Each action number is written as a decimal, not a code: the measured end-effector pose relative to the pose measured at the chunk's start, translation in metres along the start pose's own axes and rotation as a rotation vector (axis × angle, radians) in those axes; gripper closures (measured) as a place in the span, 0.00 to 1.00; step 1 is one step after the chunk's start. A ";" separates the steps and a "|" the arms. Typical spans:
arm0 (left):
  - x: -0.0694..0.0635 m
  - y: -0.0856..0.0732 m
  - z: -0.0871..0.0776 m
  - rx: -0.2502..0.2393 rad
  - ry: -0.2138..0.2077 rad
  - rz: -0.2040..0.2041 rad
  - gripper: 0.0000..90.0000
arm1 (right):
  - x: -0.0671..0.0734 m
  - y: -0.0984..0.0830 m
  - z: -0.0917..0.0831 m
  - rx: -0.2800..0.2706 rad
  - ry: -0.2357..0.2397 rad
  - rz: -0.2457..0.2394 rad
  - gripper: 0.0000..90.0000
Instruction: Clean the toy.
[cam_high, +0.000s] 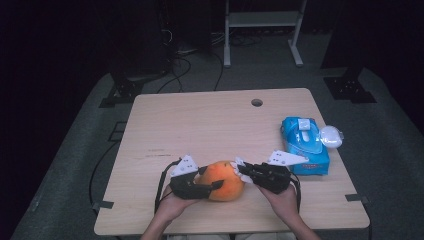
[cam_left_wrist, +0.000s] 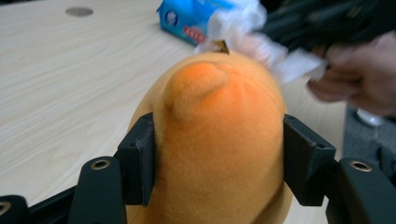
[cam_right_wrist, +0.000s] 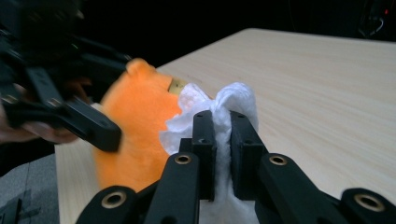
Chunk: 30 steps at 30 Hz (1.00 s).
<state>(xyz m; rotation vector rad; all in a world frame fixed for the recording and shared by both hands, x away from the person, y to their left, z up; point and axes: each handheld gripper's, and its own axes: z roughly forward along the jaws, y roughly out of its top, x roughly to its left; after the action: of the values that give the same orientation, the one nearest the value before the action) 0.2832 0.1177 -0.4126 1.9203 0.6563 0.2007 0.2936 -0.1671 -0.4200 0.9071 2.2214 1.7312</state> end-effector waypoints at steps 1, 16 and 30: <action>-0.001 -0.001 0.002 0.015 0.008 0.004 0.41 | -0.004 -0.003 0.001 0.016 -0.002 0.017 0.90; -0.009 0.001 0.016 0.030 -0.043 0.052 0.27 | -0.005 -0.004 0.003 -0.008 0.021 0.028 0.91; -0.012 0.001 0.023 -0.002 -0.055 0.040 0.29 | 0.016 0.007 -0.001 -0.023 0.036 -0.069 0.91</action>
<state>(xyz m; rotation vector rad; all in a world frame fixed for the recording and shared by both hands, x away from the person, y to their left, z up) 0.2828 0.0930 -0.4199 1.9308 0.5815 0.1728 0.2829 -0.1574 -0.4094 0.7908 2.2222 1.7518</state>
